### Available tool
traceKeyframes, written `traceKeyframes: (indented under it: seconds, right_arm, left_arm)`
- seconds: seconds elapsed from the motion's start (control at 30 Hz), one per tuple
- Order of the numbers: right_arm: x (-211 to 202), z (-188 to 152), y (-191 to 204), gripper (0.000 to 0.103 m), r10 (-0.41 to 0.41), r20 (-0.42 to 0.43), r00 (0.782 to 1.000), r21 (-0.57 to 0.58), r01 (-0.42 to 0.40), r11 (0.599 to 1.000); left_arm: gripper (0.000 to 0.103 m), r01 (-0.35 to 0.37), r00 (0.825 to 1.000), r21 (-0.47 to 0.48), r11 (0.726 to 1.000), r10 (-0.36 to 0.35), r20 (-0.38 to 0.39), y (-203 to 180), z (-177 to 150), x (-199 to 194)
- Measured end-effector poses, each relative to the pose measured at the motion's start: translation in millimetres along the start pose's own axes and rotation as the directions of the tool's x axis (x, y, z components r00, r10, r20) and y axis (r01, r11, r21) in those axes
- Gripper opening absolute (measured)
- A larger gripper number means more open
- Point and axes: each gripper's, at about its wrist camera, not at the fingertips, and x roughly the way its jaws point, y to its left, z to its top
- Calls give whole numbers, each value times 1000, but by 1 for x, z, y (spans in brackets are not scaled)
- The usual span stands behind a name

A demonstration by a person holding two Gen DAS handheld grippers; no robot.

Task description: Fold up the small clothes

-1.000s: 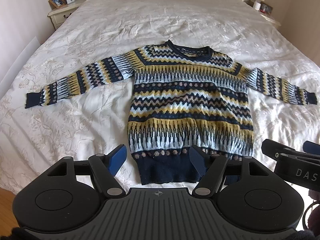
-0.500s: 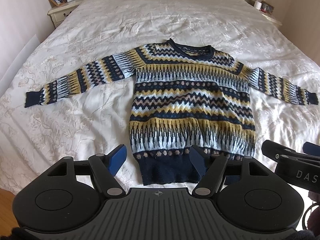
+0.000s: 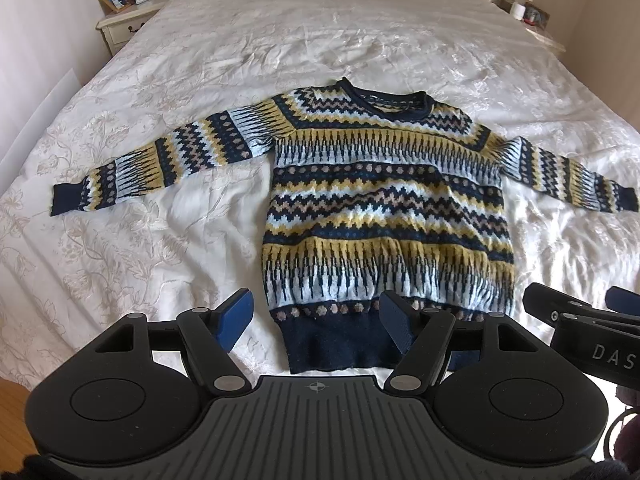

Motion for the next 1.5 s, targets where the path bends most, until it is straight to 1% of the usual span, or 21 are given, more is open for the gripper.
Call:
traceKeyframes:
  seconds: [0.13, 0.8, 1.0, 1.17, 1.23, 1.3, 1.33, 1.37, 1.4, 1.43, 1.47, 1.5]
  right_arm:
    - [3, 1, 7, 102, 0, -5, 1000, 2, 0, 1000]
    - [6, 5, 7, 102, -1, -12, 1000, -6, 1, 1000]
    - [10, 8, 8, 102, -7, -13, 1000, 1, 7, 1000]
    - [10, 18, 5, 102, -2, -3, 1000, 0, 2, 1000]
    - [7, 19, 1, 102, 10, 10, 1000, 5, -10, 1000]
    - [6, 20, -5, 100, 10, 18, 1000, 18, -10, 1000]
    - [7, 20, -10, 98, 15, 16, 1000, 31, -15, 999]
    - [8, 22, -14, 92, 20, 13, 1000, 46, -21, 999]
    - [11, 22, -20, 89, 22, 8, 1000, 65, -22, 998]
    - [16, 23, -28, 88, 23, 2, 1000, 88, -23, 996]
    - [20, 24, -35, 88, 28, -2, 1000, 102, -28, 994]
    - [25, 24, -44, 85, 34, -4, 999, 119, -33, 992]
  left_arm:
    - [69, 0, 1000, 0, 1000, 0, -1, 3, 1, 1]
    - [69, -2, 1000, -2, 1000, 2, -9, 2, 1, 5]
    - [68, -3, 1000, 15, 1000, 3, -17, -3, 8, 11]
    - [61, -8, 1000, 31, 999, 8, 4, -6, 18, 11]
    - [55, -4, 1000, 20, 1000, 4, 8, -6, 21, 12]
    - [53, 8, 1000, 7, 1000, -8, -1, -7, 26, 16]
    - [52, 15, 1000, 3, 1000, -15, -10, -9, 28, 19]
    - [51, 21, 1000, 6, 1000, -21, -19, -11, 30, 21]
    - [47, 27, 999, 11, 1000, -26, -30, -13, 32, 24]
    - [44, 30, 999, 17, 999, -29, -40, -17, 34, 28]
    - [43, 31, 999, 22, 999, -30, -46, -19, 35, 30]
    - [41, 28, 999, 26, 999, -26, -46, -22, 37, 33]
